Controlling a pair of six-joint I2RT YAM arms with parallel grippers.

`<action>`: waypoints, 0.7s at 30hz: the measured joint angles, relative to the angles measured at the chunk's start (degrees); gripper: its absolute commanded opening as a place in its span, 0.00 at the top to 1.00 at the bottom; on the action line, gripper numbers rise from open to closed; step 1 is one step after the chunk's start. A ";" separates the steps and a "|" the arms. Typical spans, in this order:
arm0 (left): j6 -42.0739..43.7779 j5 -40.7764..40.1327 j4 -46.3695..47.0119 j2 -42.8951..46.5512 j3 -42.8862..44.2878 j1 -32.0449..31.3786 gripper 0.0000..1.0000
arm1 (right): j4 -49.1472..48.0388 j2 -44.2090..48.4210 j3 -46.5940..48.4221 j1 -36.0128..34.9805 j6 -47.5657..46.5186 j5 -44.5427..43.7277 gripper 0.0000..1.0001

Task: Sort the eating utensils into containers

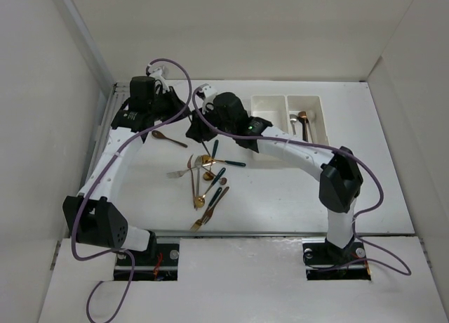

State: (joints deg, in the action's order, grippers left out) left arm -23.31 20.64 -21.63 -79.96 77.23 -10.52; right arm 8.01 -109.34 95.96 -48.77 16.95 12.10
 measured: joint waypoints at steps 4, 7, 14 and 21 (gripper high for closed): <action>0.00 2.21 -0.09 0.09 -0.02 0.15 1.00 | -0.63 -1.33 0.13 0.33 1.81 -2.49 1.00; 0.81 2.25 0.90 0.09 -0.02 -0.04 0.65 | -1.90 -1.22 -0.37 0.31 2.60 -3.96 1.00; 6.19 -1.31 0.83 0.22 -0.02 -1.90 0.08 | -3.61 3.48 -7.87 1.44 2.82 -11.76 1.00; 15.78 -13.51 0.57 0.20 -0.02 -2.58 0.09 | -3.10 11.47 -17.05 13.86 2.78 -19.21 1.00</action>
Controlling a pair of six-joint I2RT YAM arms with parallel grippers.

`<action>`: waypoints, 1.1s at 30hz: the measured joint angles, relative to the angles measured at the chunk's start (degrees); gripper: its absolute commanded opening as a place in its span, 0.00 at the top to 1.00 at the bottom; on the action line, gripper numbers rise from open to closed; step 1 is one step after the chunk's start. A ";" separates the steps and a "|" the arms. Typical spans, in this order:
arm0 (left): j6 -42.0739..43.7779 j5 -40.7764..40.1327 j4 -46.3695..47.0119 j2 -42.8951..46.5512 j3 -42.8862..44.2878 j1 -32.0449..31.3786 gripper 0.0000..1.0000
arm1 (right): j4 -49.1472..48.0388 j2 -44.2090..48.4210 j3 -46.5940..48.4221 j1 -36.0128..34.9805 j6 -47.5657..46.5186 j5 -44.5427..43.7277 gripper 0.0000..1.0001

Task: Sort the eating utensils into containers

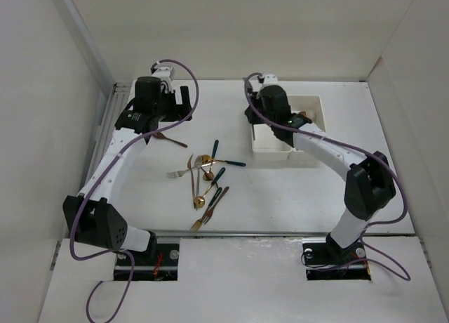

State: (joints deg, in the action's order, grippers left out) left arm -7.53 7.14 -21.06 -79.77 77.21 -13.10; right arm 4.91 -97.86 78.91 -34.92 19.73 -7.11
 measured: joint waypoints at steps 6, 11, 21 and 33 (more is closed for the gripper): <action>5.75 -2.36 -0.22 -0.72 -2.62 -6.01 0.32 | 5.88 -2.36 1.51 10.80 0.04 -4.33 1.00; 9.03 -0.52 -1.49 -4.44 -7.10 -14.27 0.38 | 9.42 -9.35 4.31 13.51 -0.02 -4.76 0.95; 9.79 -0.98 -3.91 -13.66 -9.42 -18.12 0.42 | 13.90 -13.29 5.62 13.57 -0.07 -3.41 0.48; 9.16 -3.39 -4.00 -12.07 -8.92 -11.41 0.42 | 13.92 -1.51 4.66 6.54 -10.12 -2.99 0.13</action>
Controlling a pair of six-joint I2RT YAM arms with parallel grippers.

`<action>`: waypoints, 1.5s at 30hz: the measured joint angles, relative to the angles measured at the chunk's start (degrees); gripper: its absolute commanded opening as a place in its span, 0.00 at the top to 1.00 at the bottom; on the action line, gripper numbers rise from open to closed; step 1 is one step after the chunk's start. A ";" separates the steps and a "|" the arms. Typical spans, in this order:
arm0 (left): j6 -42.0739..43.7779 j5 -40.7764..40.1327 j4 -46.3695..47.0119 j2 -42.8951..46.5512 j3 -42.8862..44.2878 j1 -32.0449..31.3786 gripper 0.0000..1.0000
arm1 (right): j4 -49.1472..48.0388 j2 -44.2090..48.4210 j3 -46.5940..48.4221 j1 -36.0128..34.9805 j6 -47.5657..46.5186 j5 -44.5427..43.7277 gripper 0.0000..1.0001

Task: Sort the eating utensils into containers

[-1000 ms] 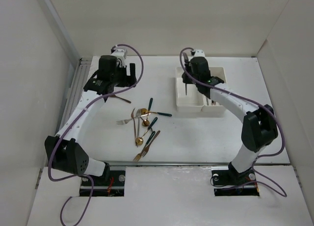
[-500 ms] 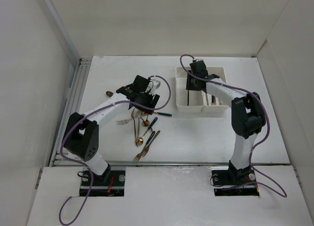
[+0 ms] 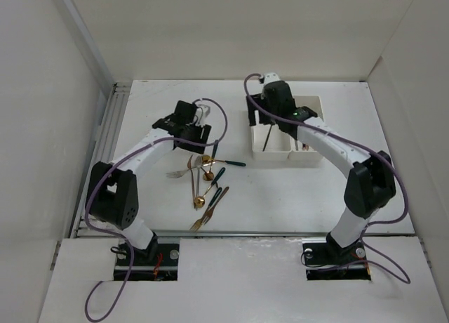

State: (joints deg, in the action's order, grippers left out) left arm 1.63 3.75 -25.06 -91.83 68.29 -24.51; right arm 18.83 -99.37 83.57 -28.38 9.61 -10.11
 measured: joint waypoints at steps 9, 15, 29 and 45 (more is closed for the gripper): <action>-3.26 -2.60 0.33 4.11 0.11 22.86 0.41 | 3.02 -10.01 5.66 -16.55 -11.87 7.56 0.48; -4.59 -2.62 1.27 9.75 -2.05 30.99 0.40 | 8.04 -20.37 8.59 -15.82 -12.41 7.78 0.50; -5.31 -0.57 2.43 13.97 -4.57 33.64 0.40 | 10.36 -21.11 8.13 -15.15 -12.41 5.35 0.50; -5.40 0.55 2.54 13.88 -4.57 33.97 0.40 | 10.78 -23.21 8.94 -15.37 -11.91 2.82 0.54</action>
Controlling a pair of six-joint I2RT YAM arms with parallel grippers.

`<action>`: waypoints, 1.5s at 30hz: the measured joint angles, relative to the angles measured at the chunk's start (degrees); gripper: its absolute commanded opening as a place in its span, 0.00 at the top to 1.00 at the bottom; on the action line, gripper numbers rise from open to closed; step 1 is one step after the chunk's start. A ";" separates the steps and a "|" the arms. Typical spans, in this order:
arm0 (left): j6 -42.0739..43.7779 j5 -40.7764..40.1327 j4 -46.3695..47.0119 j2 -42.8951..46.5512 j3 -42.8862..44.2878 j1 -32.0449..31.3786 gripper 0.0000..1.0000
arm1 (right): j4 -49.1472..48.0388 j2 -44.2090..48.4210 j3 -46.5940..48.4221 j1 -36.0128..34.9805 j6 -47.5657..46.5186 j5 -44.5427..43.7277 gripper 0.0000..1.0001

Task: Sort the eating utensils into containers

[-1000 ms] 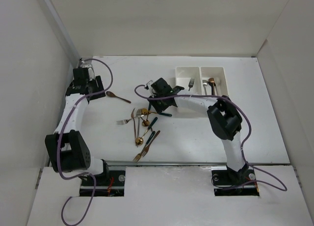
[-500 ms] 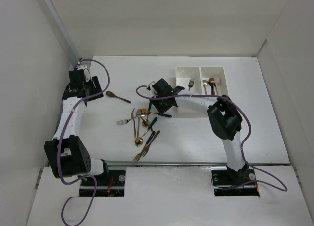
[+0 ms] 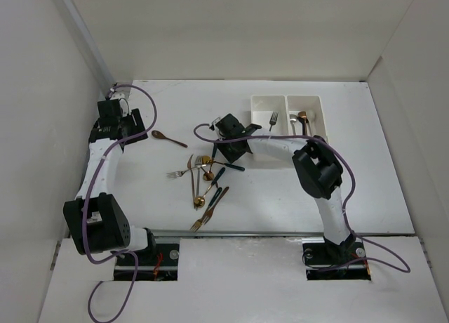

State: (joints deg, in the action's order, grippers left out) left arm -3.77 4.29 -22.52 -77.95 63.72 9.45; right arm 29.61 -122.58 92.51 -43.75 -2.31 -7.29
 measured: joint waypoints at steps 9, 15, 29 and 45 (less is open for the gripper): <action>-0.04 0.24 0.00 0.00 0.00 0.02 0.40 | 2.10 4.00 -0.70 -0.66 0.74 -0.76 0.54; -0.13 0.61 0.00 0.00 0.00 0.04 0.40 | 1.62 9.99 -2.34 -3.08 0.39 -0.76 0.52; -0.15 0.63 0.00 0.00 0.00 0.66 0.40 | 2.45 4.33 -5.90 -3.87 1.07 -2.75 0.46; -0.15 0.17 0.00 0.02 0.00 0.68 0.40 | -1.86 1.49 -2.80 -3.91 0.00 -1.18 1.00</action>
State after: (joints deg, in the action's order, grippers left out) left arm -3.92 4.47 -22.52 -77.93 63.72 10.13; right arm 27.75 -121.10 89.71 -47.66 -2.31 -8.47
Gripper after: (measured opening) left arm 0.600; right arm 0.101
